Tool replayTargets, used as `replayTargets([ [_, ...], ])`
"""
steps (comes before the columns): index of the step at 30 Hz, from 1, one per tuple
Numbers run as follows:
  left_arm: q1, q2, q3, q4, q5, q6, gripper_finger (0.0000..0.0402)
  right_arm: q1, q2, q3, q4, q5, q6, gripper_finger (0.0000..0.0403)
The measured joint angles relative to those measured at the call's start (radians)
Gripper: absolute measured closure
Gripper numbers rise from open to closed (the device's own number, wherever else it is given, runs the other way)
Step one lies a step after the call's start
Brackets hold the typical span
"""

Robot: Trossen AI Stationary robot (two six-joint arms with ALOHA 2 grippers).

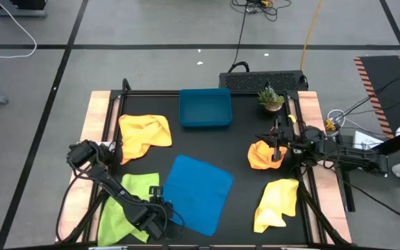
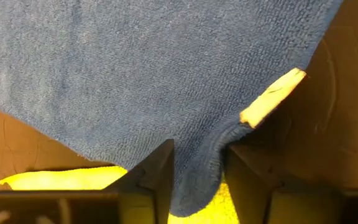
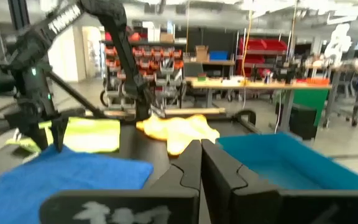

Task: Fold microfiber towels
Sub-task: Fold the blue microfiber cloth

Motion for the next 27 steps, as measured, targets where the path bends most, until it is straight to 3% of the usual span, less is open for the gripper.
replayTargets([
  [6, 0.0, 0.0, 0.0, 0.006, 0.0, 0.0, 0.036, 0.0, 0.0, 0.0, 0.042, 0.0, 0.01, 0.0403],
  [9, 0.0, 0.0, 0.0, 0.006, 0.0, 0.0, 0.0392, 0.004, 0.004, 0.0, 0.047, -0.042, 0.176, 0.0403],
  [13, 0.0, 0.0, 0.0, 0.006, 0.001, 0.01, 0.0385, 0.017, 0.035, 0.0, 0.09, -0.203, 0.3, 0.0403],
  [16, 0.0, 0.0, 0.0, 0.006, 0.001, 0.019, 0.0385, 0.077, 0.069, 0.0, 0.095, -0.21, 0.335, 0.0403],
  [21, 0.0, 0.0, 0.0, 0.006, 0.002, 0.002, 0.0395, 0.254, 0.176, 0.0, 0.146, -0.078, 0.277, 0.0403],
  [27, 0.0, 0.0, 0.0, 0.006, 0.023, -0.009, 0.0382, 0.473, 0.387, 0.013, 0.358, 0.078, 0.181, 0.0403],
])
